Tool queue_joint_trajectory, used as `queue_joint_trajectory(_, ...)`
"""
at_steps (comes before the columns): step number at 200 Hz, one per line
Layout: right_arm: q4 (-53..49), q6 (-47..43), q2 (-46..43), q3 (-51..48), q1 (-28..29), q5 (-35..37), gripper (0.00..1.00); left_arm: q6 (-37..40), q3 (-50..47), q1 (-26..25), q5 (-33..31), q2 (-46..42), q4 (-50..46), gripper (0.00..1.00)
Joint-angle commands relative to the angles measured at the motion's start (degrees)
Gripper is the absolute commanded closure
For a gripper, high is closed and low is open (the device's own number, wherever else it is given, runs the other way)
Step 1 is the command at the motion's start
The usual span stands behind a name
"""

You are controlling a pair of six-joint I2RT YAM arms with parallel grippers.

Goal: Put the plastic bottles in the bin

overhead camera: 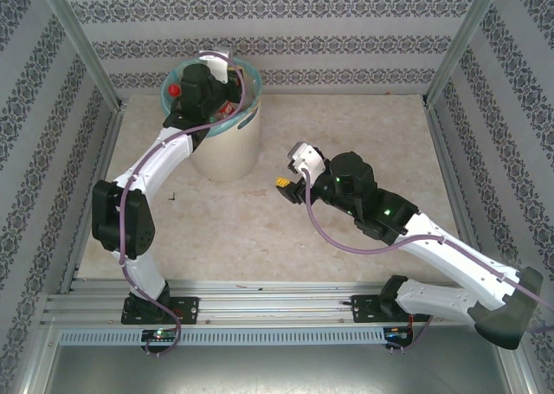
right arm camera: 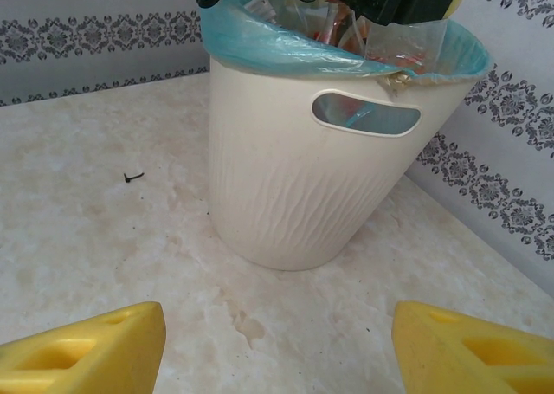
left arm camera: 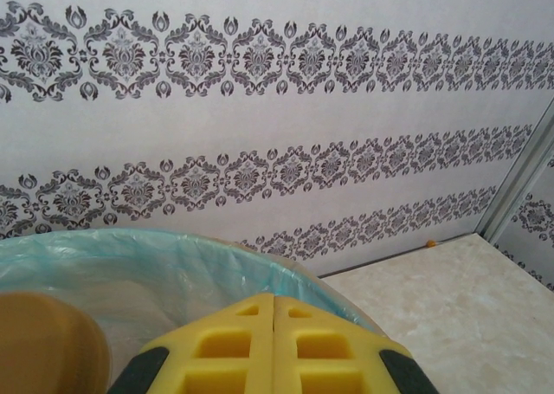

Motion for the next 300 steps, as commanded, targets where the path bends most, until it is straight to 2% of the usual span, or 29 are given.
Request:
queue_joint_trajectory(1, 0.46, 1.05, 0.52, 1.39, 0.66, -0.11, 0.30, -2.77, -9.68, 1.02, -0.15, 10.56, -25.30, 1.00)
queue_joint_trajectory(44, -0.07, 0.84, 0.48, 0.97, 0.73, 0.17, 0.30, -2.69, -12.35, 0.88, -0.83, 12.22, -23.95, 1.00)
queue_joint_trajectory(85, -0.15, 1.19, 1.36, 1.88, 0.76, -0.13, 0.30, -2.60, -7.12, 0.85, 0.83, 10.51, -27.45, 0.98)
queue_joint_trajectory(112, 0.15, 1.68, 1.07, 2.54, 0.77, -0.48, 0.30, -4.00, -2.91, 0.96, 2.51, 3.87, -26.54, 0.85)
queue_joint_trajectory(127, 0.48, 1.79, 0.85, 2.91, 0.81, -0.66, 0.30, -4.09, 0.71, 0.92, 3.57, 1.34, -27.32, 0.68)
queue_joint_trajectory(148, 0.57, 1.85, 0.83, 3.03, 0.95, -0.58, 0.30, -3.99, 4.60, 0.92, 4.16, -2.08, -27.33, 0.51)
queue_joint_trajectory(172, 0.50, 2.02, 0.71, 3.02, 1.07, -0.45, 0.30, -4.10, 6.46, 0.93, 3.65, -6.81, -24.85, 0.40)
queue_joint_trajectory(183, 0.44, 2.19, 0.72, 3.18, 1.07, 0.11, 0.29, -4.24, 5.53, 0.92, 2.24, -10.08, -22.47, 0.39)
queue_joint_trajectory(199, 1.03, 2.88, 1.04, 3.64, 0.98, 3.18, 0.28, -4.57, -0.10, 1.06, -2.13, -17.17, -15.54, 0.33)
queue_joint_trajectory(219, 0.31, 5.14, 2.72, 5.76, -0.35, 9.96, 0.23, -3.36, -13.04, 1.00, -8.91, -28.28, -3.63, 0.30)
queue_joint_trajectory(235, -2.22, 8.03, 4.28, 7.42, -4.19, 13.33, 0.23, -0.63, -25.73, 1.07, -16.53, -37.79, 4.24, 0.28)
queue_joint_trajectory(249, -2.98, 10.21, 3.92, 6.65, -8.41, 16.47, 0.23, 1.80, -36.90, 1.15, -25.98, -45.01, 8.05, 0.28)
queue_joint_trajectory(264, 0.22, 10.76, 1.61, 2.31, -14.61, 18.83, 0.18, 4.11, -49.45, 1.21, -36.00, -50.94, 13.29, 0.28)
queue_joint_trajectory(278, 4.10, 11.64, -0.91, -4.02, -21.89, 19.95, 0.10, 5.97, -59.03, 1.93, -40.85, -53.42, 17.20, 0.29)
queue_joint_trajectory(300, 13.71, 14.47, -3.19, -16.04, -36.59, 13.04, 0.08, 5.08, -71.98, 4.42, -45.34, -48.52, 30.38, 0.31)
